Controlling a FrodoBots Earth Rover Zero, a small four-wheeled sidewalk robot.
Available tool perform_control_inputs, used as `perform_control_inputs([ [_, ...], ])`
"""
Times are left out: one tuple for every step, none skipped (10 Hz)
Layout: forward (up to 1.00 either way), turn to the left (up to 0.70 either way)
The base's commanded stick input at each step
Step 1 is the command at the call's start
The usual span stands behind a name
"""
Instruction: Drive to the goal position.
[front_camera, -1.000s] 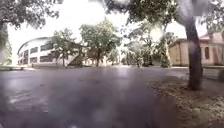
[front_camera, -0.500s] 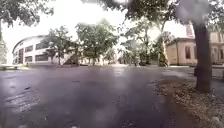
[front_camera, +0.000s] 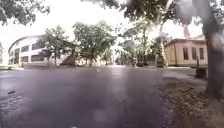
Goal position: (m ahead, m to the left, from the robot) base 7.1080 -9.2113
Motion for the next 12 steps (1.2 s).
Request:
perform_control_inputs([
  [0.85,0.0],
  [0.85,0.0],
  [0.85,0.0],
  [0.85,0.0],
  [0.85,0.0],
  [0.85,0.0],
  [0.85,-0.23],
  [0.85,-0.34],
  [0.85,-0.34],
  [0.85,-0.34],
  [0.85,-0.34],
  [0.85,-0.34],
])
